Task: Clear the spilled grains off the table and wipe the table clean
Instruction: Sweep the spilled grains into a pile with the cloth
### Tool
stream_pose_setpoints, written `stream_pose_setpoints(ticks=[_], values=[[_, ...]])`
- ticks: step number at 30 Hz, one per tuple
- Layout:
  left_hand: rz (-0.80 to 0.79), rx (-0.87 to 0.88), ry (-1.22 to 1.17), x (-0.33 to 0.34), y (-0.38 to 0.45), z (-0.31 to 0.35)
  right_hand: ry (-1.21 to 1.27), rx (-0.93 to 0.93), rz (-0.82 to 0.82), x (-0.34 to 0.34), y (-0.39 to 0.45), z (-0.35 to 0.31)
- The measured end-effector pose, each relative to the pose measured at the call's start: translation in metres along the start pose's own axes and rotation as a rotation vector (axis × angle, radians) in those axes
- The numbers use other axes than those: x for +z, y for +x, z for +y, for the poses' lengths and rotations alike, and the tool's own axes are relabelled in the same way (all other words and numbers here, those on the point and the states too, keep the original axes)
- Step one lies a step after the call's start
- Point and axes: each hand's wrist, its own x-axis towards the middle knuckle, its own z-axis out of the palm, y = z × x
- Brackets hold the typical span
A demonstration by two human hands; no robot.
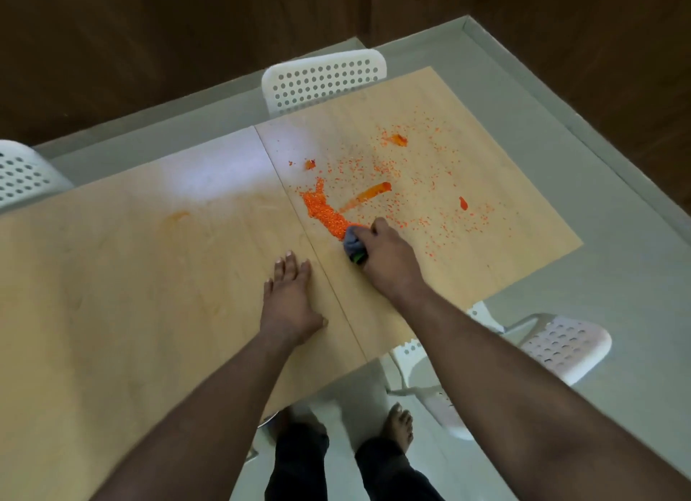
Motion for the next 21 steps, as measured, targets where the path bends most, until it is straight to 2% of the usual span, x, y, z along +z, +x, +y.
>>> stream_pose_setpoints(ticks=[4, 8, 12, 16, 21], values=[[0.039, -0.008, -0.052, 0.005, -0.005, 0.015, 0.028, -0.111, 0.0, -0.014, -0.017, 0.003], [0.033, 0.009, -0.089, 0.018, -0.012, 0.042, 0.033, -0.251, -0.087, -0.006, -0.084, 0.016], [0.036, -0.047, -0.02, 0.029, -0.009, 0.053, -0.027, -0.248, -0.15, 0.014, -0.116, 0.045], [0.065, -0.091, -0.016, 0.032, -0.008, 0.057, -0.051, -0.193, -0.097, 0.008, -0.092, 0.064], [0.04, -0.154, -0.019, 0.029, -0.007, 0.075, -0.048, -0.091, -0.005, -0.026, -0.015, 0.084]])
